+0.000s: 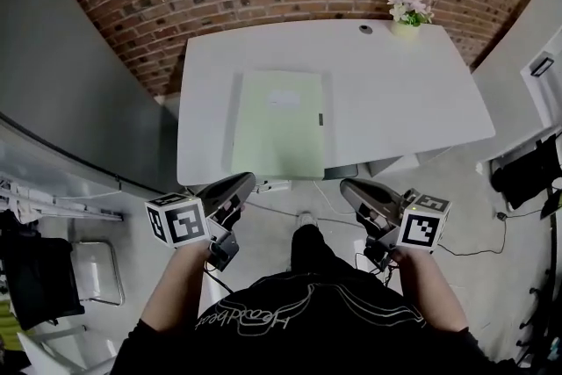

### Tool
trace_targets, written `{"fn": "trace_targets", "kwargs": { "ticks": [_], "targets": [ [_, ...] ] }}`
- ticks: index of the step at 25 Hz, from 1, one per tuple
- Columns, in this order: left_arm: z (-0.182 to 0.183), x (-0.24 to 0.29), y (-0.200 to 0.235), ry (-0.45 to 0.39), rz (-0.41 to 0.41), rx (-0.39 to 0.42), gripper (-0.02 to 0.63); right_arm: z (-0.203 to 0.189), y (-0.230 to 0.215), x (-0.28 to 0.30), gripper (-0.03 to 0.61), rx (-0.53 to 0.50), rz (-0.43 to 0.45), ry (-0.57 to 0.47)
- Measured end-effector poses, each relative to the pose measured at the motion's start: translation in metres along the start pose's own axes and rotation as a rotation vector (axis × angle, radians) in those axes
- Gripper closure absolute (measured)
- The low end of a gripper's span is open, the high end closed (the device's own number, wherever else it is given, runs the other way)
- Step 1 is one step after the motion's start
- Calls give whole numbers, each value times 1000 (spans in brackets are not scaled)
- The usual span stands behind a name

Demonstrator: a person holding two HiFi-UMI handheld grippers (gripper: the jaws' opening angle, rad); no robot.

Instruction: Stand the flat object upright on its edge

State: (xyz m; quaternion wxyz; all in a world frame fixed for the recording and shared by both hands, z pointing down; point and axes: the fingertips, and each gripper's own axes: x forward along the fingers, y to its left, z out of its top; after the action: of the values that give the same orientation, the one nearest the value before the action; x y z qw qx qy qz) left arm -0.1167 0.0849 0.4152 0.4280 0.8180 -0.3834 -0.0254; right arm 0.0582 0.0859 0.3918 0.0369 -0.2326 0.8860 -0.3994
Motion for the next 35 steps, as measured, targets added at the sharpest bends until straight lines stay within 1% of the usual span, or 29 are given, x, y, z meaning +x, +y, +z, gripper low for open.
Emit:
{"fn": "trace_targets", "kwargs": {
  "ticks": [5,8,10,12,14,16,18,19,21,22,24,26,27,31,35],
  "targets": [
    [24,19,28,-18,40,-23,612,16,-41,26,572,24,0,44],
    [36,34,52,-16,82,-33,609,26,-67,39,572,36,-10,77],
    [45,43,63,-14,102,-50,595,31,-80,48,529,51,2,102],
    [52,51,74,-11,126,-64,572,37,-93,57,528,59,9,123],
    [59,57,90,-8,160,-69,552,44,-109,64,528,49,-5,142],
    [65,63,106,3,196,-71,523,48,-126,71,505,47,-21,164],
    [69,67,122,21,232,-71,489,50,-140,79,502,67,-14,177],
    [71,68,129,31,250,-69,472,51,-146,83,488,76,-13,184],
    [73,71,142,53,282,-70,452,52,-159,89,479,91,-21,200],
    [73,73,148,65,293,-75,438,52,-166,92,462,96,-28,208],
    [75,77,158,91,310,-80,420,52,-179,97,459,99,-46,226],
    [75,79,168,117,329,-75,397,48,-190,102,436,104,-55,256],
    [76,81,173,128,338,-71,388,45,-195,104,434,109,-59,274],
    [79,88,190,171,351,-74,359,35,-219,114,387,151,-107,320],
    [77,95,205,222,339,-83,350,28,-233,124,360,144,-171,341]
  ]
}}
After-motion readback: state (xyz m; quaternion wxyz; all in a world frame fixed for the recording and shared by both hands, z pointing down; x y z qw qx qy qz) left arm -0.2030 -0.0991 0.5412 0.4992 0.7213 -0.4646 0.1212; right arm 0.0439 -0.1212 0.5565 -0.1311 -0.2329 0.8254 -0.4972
